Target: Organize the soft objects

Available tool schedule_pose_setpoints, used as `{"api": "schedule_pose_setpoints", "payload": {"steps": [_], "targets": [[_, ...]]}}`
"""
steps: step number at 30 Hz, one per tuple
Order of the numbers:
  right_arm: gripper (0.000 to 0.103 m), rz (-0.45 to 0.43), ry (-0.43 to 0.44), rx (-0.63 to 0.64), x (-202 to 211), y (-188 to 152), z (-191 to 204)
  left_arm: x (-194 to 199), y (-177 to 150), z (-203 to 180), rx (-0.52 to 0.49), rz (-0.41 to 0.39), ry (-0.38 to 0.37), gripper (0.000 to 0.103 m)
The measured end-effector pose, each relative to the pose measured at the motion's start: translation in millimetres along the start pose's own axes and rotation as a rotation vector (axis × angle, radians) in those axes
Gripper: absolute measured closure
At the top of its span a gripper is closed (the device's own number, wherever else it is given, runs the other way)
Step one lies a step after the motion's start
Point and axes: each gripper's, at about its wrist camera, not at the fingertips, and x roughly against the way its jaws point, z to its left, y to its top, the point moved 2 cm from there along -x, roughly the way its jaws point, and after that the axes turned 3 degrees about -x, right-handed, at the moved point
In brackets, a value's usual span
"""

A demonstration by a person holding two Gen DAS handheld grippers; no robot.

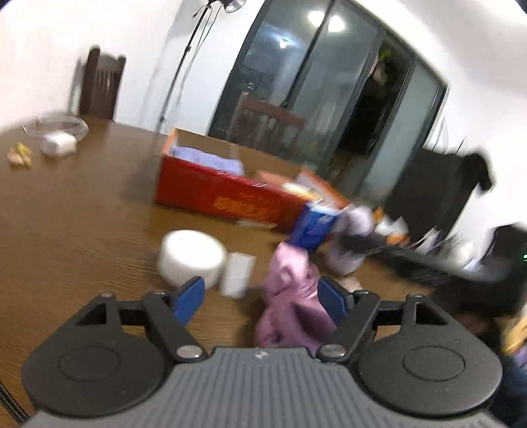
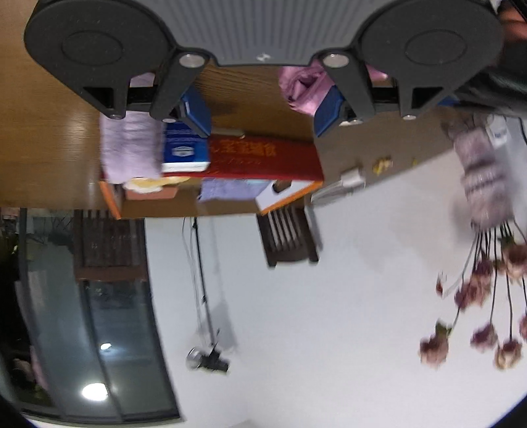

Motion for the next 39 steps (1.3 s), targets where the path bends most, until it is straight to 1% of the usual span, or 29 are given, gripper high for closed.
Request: {"api": "schedule_pose_setpoints", "payload": {"steps": [2, 3, 4, 5, 6, 7, 8, 9, 10, 12, 14, 15, 17, 19, 20, 21, 22, 24, 26, 27, 28, 29, 30, 32, 35, 36, 37, 38, 39], "targets": [[0.036, 0.066, 0.034, -0.014, -23, 7, 0, -4, -2, -9, 0.025, 0.001, -0.028, 0.026], [0.039, 0.094, 0.058, -0.025, -33, 9, 0, -9, -5, -15, 0.006, 0.005, -0.031, 0.026], [0.047, 0.132, 0.085, -0.037, -43, 9, 1, -12, -8, -21, -0.026, 0.016, -0.019, 0.027], [0.052, 0.164, 0.101, -0.042, -51, 7, 3, -16, -11, -26, -0.071, 0.033, 0.001, 0.027], [0.059, 0.193, 0.099, -0.042, -60, 5, 5, -21, -16, -29, -0.114, 0.046, 0.021, 0.033], [0.068, 0.206, 0.084, -0.041, -65, 2, 5, -25, -19, -32, -0.149, 0.056, 0.045, 0.041], [0.071, 0.223, 0.065, -0.042, -68, -2, 6, -28, -22, -30, -0.172, 0.07, 0.067, 0.043], [0.072, 0.235, 0.048, -0.043, -66, -8, 7, -29, -24, -25, -0.179, 0.078, 0.083, 0.046], [0.073, 0.238, 0.029, -0.047, -63, -11, 6, -31, -25, -17, -0.175, 0.076, 0.102, 0.046], [0.073, 0.243, -0.006, -0.077, -48, -15, 5, -26, -22, 3, -0.131, 0.053, 0.154, 0.045], [0.073, 0.241, -0.005, -0.109, -30, -20, 4, -21, -15, 19, -0.081, 0.035, 0.18, 0.045], [0.072, 0.232, -0.011, -0.12, -21, -23, 4, -18, -11, 23, -0.064, 0.025, 0.166, 0.044], [0.07, 0.215, -0.022, -0.124, -10, -26, 5, -8, -6, 27, -0.022, -0.002, 0.03, 0.036], [0.069, 0.188, -0.015, -0.143, 2, -23, 3, -6, 2, 25, 0.02, -0.021, -0.072, 0.03], [0.069, 0.174, 0.001, -0.154, 7, -21, 2, -5, 2, 21, 0.017, -0.02, -0.108, 0.028], [0.068, 0.159, 0.025, -0.164, 12, -19, 2, -6, 1, 15, -0.012, -0.016, -0.141, 0.025], [0.063, 0.152, 0.047, -0.166, 16, -18, 1, -8, -2, 10, -0.048, -0.013, -0.153, 0.02], [0.056, 0.168, 0.075, -0.147, 17, -20, 3, -21, -9, 2, -0.105, 0.011, -0.128, 0.02], [0.056, 0.197, 0.051, -0.119, 11, -28, 6, -34, -14, 2, -0.11, 0.059, -0.096, 0.021], [0.056, 0.211, 0.036, -0.113, 6, -32, 6, -41, -16, 4, -0.09, 0.088, -0.085, 0.027], [0.057, 0.216, 0.028, -0.12, 3, -35, 5, -45, -17, 8, -0.067, 0.114, -0.081, 0.038], [0.059, 0.208, 0.034, -0.14, 1, -38, 3, -51, -16, 13, -0.036, 0.137, -0.089, 0.041], [0.067, 0.198, 0.048, -0.165, 1, -39, -1, -52, -16, 17, -0.003, 0.141, -0.113, 0.046], [0.068, 0.2, 0.061, -0.19, -2, -40, -5, -55, -14, 23, 0.043, 0.154, -0.133, 0.049], [0.066, 0.219, 0.074, -0.208, -8, -42, -10, -61, -10, 25, 0.078, 0.176, -0.146, 0.061], [0.067, 0.229, 0.08, -0.225, -10, -41, -13, -62, -7, 24, 0.078, 0.181, -0.156, 0.069], [0.068, 0.232, 0.085, -0.238, -11, -40, -14, -62, -6, 22, 0.069, 0.183, -0.162, 0.073], [0.078, 0.225, 0.087, -0.248, -12, -38, -14, -62, -2, 18, 0.05, 0.183, -0.162, 0.074], [0.082, 0.216, 0.088, -0.249, -11, -35, -12, -59, 2, 13, 0.026, 0.172, -0.163, 0.075]]}}
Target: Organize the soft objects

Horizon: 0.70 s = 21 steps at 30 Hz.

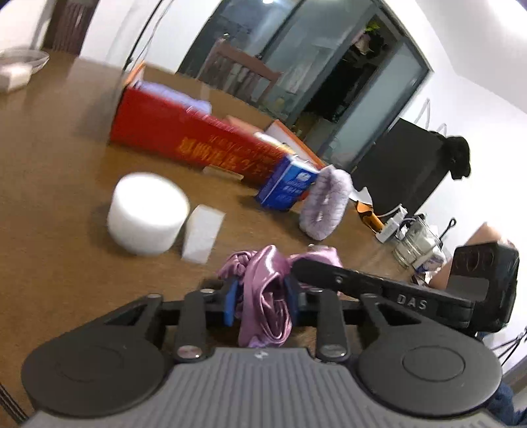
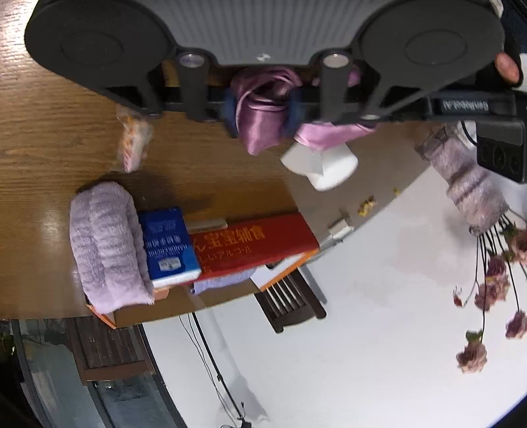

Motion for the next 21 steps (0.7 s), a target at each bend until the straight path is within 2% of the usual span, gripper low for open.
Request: {"api": "schedule_pose_setpoints", "payload": {"steps": [2, 5, 8, 11, 13, 15, 18, 21], "targets": [[0.083, -0.056, -0.011, 0.066, 6, 9, 12, 9, 14, -8, -0.049, -0.054, -0.009, 0.075], [0.083, -0.147, 0.018, 0.117, 17, 40, 21, 12, 52, -6, -0.05, -0.131, -0.074, 0.075], [0.083, -0.183, 0.019, 0.155, 15, 83, 21, -3, 93, -1, -0.042, -0.146, -0.104, 0.075], [0.083, -0.181, -0.026, 0.21, -4, 132, 19, -30, 143, 5, -0.063, -0.143, -0.086, 0.075], [0.083, -0.147, -0.047, 0.215, -28, 169, 8, -58, 174, 15, -0.039, -0.108, -0.073, 0.075], [0.082, -0.096, -0.061, 0.185, -58, 201, -10, -90, 201, 32, 0.026, -0.064, -0.049, 0.075], [0.082, 0.016, -0.087, 0.112, -108, 237, -41, -140, 230, 58, 0.123, 0.063, 0.016, 0.075], [0.082, 0.12, -0.134, 0.069, -157, 259, -67, -177, 245, 70, 0.101, 0.117, 0.066, 0.074]]}}
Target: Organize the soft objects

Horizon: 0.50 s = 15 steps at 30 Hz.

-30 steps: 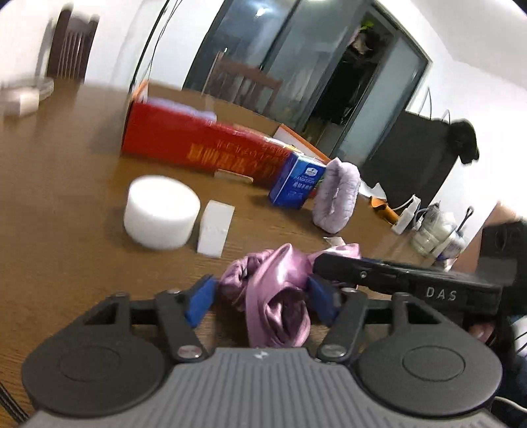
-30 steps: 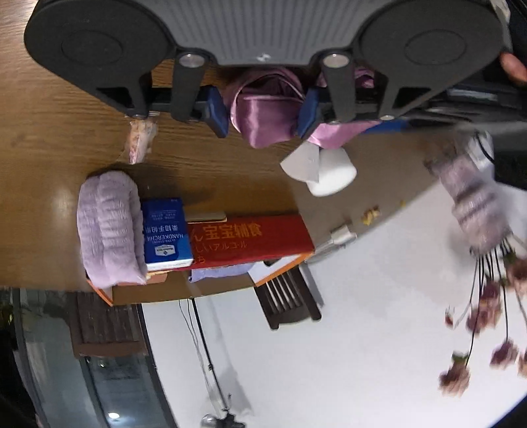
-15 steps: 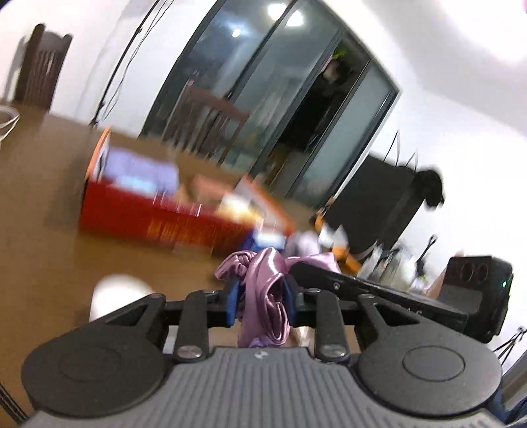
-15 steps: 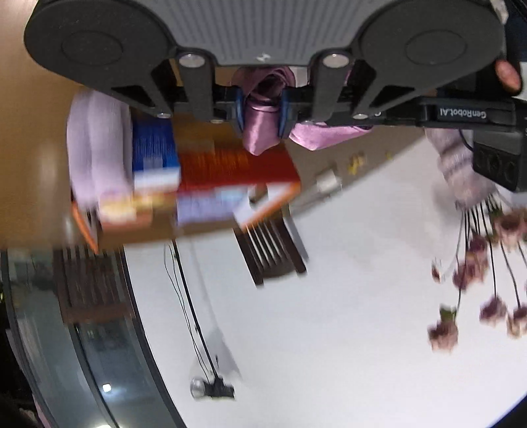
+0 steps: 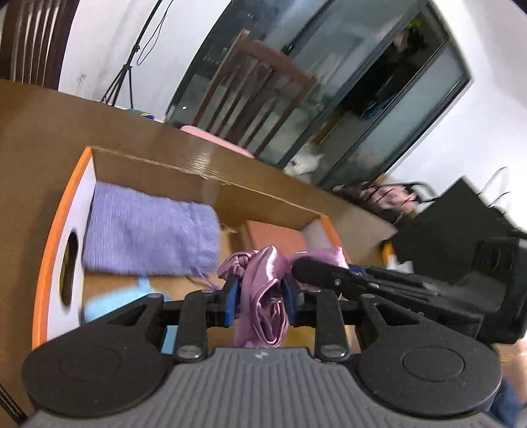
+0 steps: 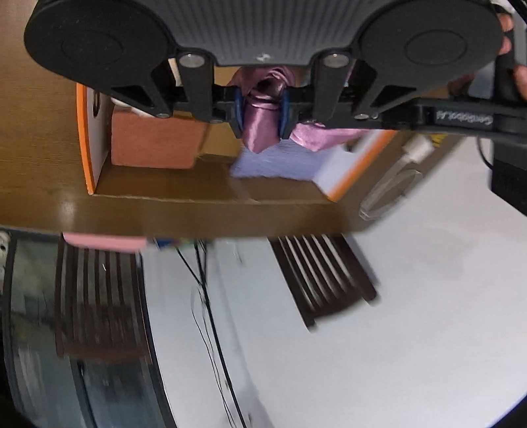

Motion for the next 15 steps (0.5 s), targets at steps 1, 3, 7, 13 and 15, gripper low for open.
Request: {"api": "schedule_pose_setpoints", "payload": {"steps": [1, 3, 7, 13, 15], "targets": [[0.082, 0.018, -0.013, -0.007, -10, 0, -4, -12, 4, 4, 0.001, 0.021, 0.016, 0.073], [0.081, 0.079, -0.047, -0.026, -33, 2, -12, -30, 6, 15, 0.019, 0.068, 0.046, 0.067], [0.074, 0.137, -0.122, -0.014, -52, -9, -19, -36, 8, 28, 0.026, 0.073, 0.042, 0.048], [0.063, 0.071, -0.139, 0.003, -29, -9, -17, 8, 4, 15, -0.071, -0.002, 0.011, 0.035], [0.061, 0.028, -0.14, 0.025, -10, -4, -8, 37, 2, 3, -0.127, -0.038, 0.002, 0.032]]}}
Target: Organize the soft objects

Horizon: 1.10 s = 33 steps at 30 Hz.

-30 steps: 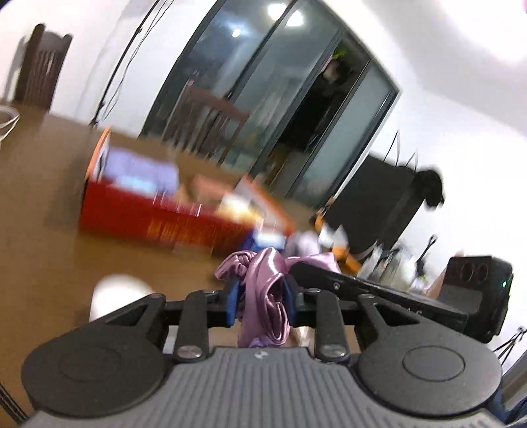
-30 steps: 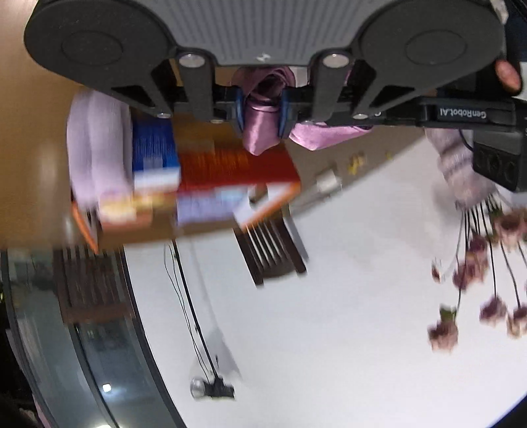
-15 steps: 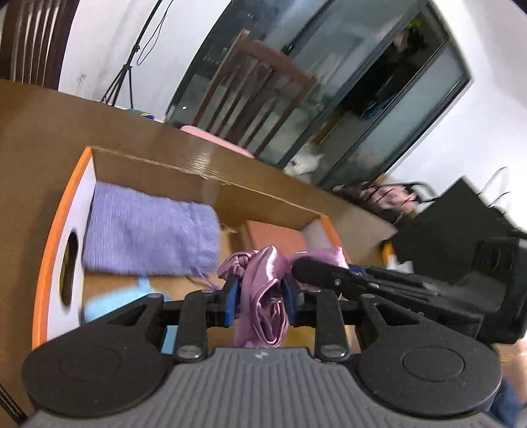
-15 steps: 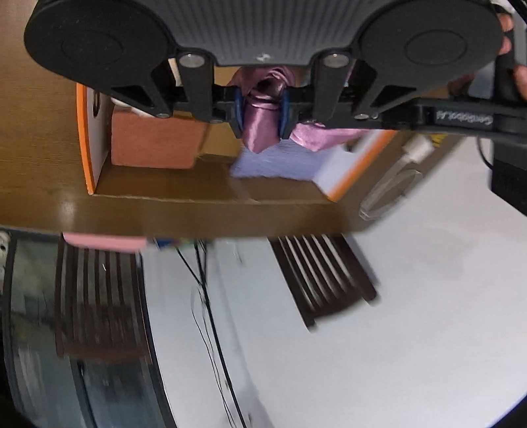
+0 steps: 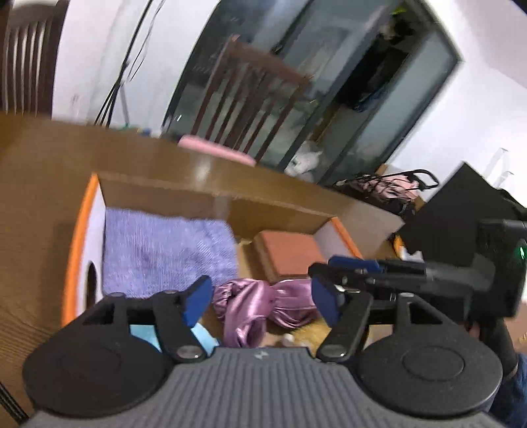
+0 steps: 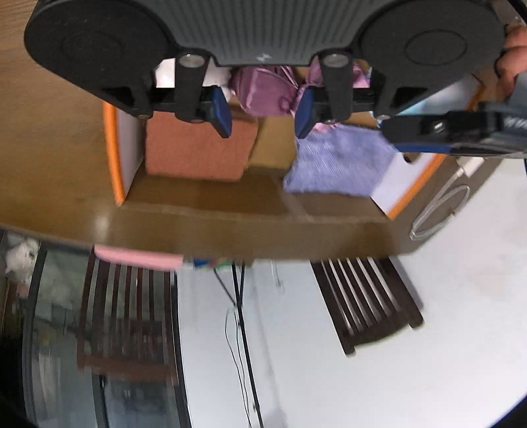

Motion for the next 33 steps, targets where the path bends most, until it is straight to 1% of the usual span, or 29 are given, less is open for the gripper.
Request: {"api": "schedule_pose_setpoints", "payload": {"steps": [2, 3, 4, 8, 10, 11, 12, 15, 16, 20, 22, 25, 26, 28, 30, 33], "targets": [[0.059, -0.045, 0.005, 0.025, 25, 3, 8, 26, -3, -12, -0.055, -0.046, 0.021, 0.028], [0.057, -0.062, 0.008, 0.035, 38, 4, 12, 38, -5, -17, -0.076, -0.068, 0.034, 0.023], [0.053, -0.081, 0.01, 0.049, 51, 4, 17, 51, -8, -22, -0.099, -0.088, 0.046, 0.021], [0.048, -0.154, 0.008, 0.113, 106, -9, 39, 101, -32, -42, -0.186, -0.158, 0.121, 0.015], [0.04, -0.2, 0.02, 0.142, 135, -22, 49, 124, -51, -52, -0.234, -0.201, 0.165, 0.007], [0.037, -0.229, 0.023, 0.156, 150, -31, 54, 134, -60, -56, -0.252, -0.217, 0.178, 0.006], [0.033, -0.256, 0.024, 0.17, 163, -41, 58, 145, -70, -60, -0.27, -0.234, 0.191, 0.005], [0.029, -0.314, 0.025, 0.199, 196, -72, 69, 175, -101, -70, -0.307, -0.285, 0.22, 0.0], [0.025, -0.326, 0.026, 0.2, 205, -82, 73, 185, -113, -72, -0.313, -0.306, 0.233, 0.0], [0.022, -0.378, 0.026, 0.183, 229, -126, 82, 212, -155, -79, -0.3, -0.364, 0.282, 0.0], [0.015, -0.404, 0.028, 0.174, 235, -151, 87, 222, -177, -80, -0.269, -0.388, 0.288, 0.0], [0.012, -0.425, -0.003, 0.185, 237, -192, 95, 235, -210, -79, -0.216, -0.421, 0.298, 0.0], [0.011, -0.42, 0.0, 0.176, 237, -204, 96, 237, -221, -78, -0.202, -0.424, 0.308, 0.0], [0.011, -0.388, 0.036, 0.13, 236, -226, 95, 241, -237, -76, -0.192, -0.416, 0.323, 0.0], [0.011, -0.352, 0.06, 0.104, 233, -245, 93, 242, -250, -72, -0.174, -0.389, 0.328, 0.0], [0.011, -0.33, 0.04, 0.106, 230, -261, 94, 242, -259, -65, -0.143, -0.356, 0.342, 0.0]]}}
